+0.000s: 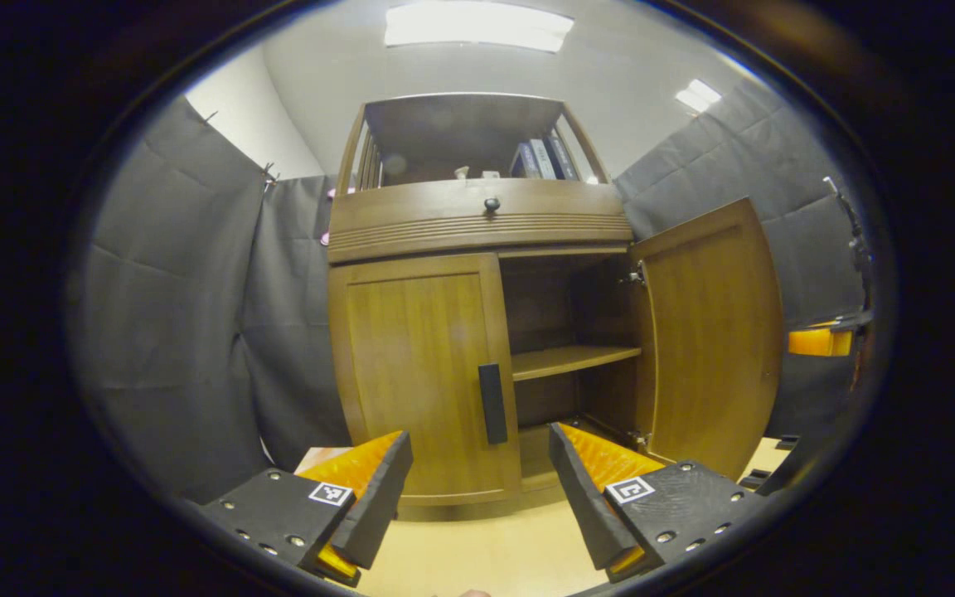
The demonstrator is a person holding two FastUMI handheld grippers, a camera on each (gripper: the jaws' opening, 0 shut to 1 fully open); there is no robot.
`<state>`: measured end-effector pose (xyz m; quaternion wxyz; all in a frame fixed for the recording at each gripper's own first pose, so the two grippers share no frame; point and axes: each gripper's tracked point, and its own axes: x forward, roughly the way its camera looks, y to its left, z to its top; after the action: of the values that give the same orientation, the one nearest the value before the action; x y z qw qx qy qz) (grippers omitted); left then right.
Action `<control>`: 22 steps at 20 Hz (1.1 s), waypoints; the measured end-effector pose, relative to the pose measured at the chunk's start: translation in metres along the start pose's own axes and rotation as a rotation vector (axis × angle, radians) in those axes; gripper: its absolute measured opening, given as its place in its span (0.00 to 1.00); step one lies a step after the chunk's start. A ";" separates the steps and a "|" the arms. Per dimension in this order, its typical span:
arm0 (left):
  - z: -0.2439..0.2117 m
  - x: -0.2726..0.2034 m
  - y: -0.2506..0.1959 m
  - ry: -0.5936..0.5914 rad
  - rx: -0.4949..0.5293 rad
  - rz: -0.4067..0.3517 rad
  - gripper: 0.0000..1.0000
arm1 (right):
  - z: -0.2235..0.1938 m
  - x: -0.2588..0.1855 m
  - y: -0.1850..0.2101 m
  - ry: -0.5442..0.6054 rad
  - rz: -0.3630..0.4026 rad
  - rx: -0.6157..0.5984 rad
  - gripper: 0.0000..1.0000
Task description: Open the right door of the double-door shoe cabinet with the right hand, and open the left door with the left hand.
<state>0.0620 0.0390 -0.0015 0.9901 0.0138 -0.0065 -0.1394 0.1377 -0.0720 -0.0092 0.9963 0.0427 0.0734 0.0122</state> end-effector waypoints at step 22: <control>-0.002 0.024 -0.004 -0.005 -0.055 0.033 0.96 | -0.014 0.008 0.006 0.021 -0.019 -0.109 0.98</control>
<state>0.0843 0.0280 -0.0037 0.9923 -0.0137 -0.0054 -0.1231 0.1434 -0.0643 -0.0237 0.9964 -0.0123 0.0836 0.0073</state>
